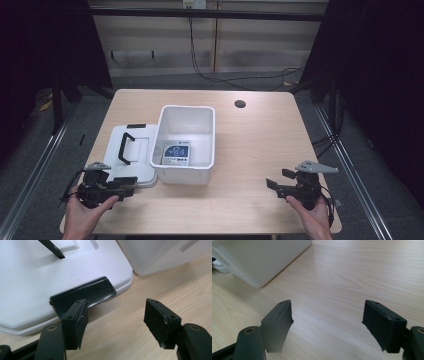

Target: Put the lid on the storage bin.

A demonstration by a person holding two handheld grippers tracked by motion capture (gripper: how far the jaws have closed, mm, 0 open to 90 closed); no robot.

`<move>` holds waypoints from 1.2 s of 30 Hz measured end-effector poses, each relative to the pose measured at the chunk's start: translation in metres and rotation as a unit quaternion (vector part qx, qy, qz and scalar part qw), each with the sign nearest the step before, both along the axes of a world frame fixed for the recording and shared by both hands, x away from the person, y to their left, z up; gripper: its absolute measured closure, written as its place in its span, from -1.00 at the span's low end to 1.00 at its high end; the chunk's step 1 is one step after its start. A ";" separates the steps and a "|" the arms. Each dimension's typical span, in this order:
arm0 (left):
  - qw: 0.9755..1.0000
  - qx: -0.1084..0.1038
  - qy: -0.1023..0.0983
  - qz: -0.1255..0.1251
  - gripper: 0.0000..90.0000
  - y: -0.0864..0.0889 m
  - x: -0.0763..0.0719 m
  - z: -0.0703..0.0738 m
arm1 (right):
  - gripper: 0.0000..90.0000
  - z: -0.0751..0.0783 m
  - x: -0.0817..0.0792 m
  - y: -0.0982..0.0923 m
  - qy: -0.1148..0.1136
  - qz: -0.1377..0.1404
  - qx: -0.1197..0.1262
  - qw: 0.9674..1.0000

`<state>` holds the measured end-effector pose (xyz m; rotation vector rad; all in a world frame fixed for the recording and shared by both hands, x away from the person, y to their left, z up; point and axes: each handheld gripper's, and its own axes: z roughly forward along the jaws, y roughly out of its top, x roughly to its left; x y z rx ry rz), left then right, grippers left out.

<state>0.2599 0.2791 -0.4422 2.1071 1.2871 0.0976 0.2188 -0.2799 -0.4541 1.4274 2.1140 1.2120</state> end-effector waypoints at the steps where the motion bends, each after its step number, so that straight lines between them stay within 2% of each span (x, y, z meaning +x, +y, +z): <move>1: 1.000 -0.002 -0.005 -0.005 -0.23 0.000 0.000 0.000 | -0.51 -0.001 -0.001 0.000 0.001 0.002 -0.001 1.000; 7: 1.000 0.004 -0.003 0.000 -0.21 0.001 0.000 0.001 | -0.47 0.001 -0.005 -0.002 -0.002 0.000 0.009 1.000; 9: 1.000 -0.001 0.000 -0.001 -0.20 0.001 0.000 0.002 | -0.44 0.002 -0.008 -0.001 -0.003 -0.006 0.003 1.000; 10: 1.000 -0.011 -0.002 0.003 -0.18 0.003 0.001 0.004 | -0.39 0.003 -0.009 0.000 -0.001 -0.006 0.001 1.000; 13: 1.000 -0.013 -0.003 0.004 -0.11 0.004 0.002 0.007 | -0.36 0.004 -0.011 0.002 -0.004 -0.009 0.000 1.000; 15: 1.000 -0.011 -0.012 0.007 -0.07 0.005 0.003 0.011 | -0.36 0.005 -0.012 0.003 -0.006 -0.010 0.001 1.000; 17: 1.000 -0.012 -0.021 0.008 0.06 0.005 0.003 0.016 | -0.36 0.007 -0.014 0.004 -0.004 -0.014 0.002 1.000; 19: 1.000 -0.014 -0.023 0.006 0.10 0.005 0.005 0.020 | -0.35 0.008 -0.015 0.005 -0.001 -0.014 0.002 1.000; 20: 0.999 -0.025 -0.019 0.009 0.10 0.005 0.008 0.022 | -0.34 0.008 -0.016 0.006 0.003 -0.012 -0.002 1.000; 22: 1.000 -0.020 -0.023 0.004 0.06 0.006 0.011 0.024 | -0.33 0.008 -0.016 0.008 0.007 -0.007 -0.006 1.000; 23: 0.999 -0.022 -0.026 0.009 0.00 0.005 0.013 0.025 | -0.32 0.008 -0.015 0.009 0.007 -0.006 -0.008 1.000; 25: 0.999 -0.028 -0.021 0.007 -0.02 0.006 0.014 0.027 | -0.32 0.008 -0.015 0.010 0.009 -0.005 -0.011 1.000; 26: 0.999 -0.044 -0.018 0.001 -0.02 0.007 0.017 0.031 | -0.31 0.008 -0.015 0.010 0.012 -0.006 -0.009 1.000; 28: 0.999 -0.044 -0.019 -0.004 0.09 0.007 0.019 0.035 | -0.31 0.008 -0.014 0.010 0.014 -0.006 -0.008 1.000; 31: 0.998 -0.051 -0.021 -0.006 0.10 0.008 0.022 0.040 | -0.32 0.008 -0.014 0.010 0.014 -0.008 -0.005 1.000; 32: 0.998 -0.065 -0.018 -0.004 0.08 0.009 0.027 0.043 | -0.32 0.008 -0.014 0.010 0.013 -0.008 -0.005 1.000; 35: 0.998 -0.053 -0.022 0.010 0.00 0.008 0.032 0.045 | -0.33 0.008 -0.015 0.010 0.010 -0.006 -0.004 1.000; 36: 0.999 -0.035 -0.024 0.015 0.01 0.007 0.037 0.047 | -0.33 0.008 -0.015 0.010 0.009 -0.004 -0.006 1.000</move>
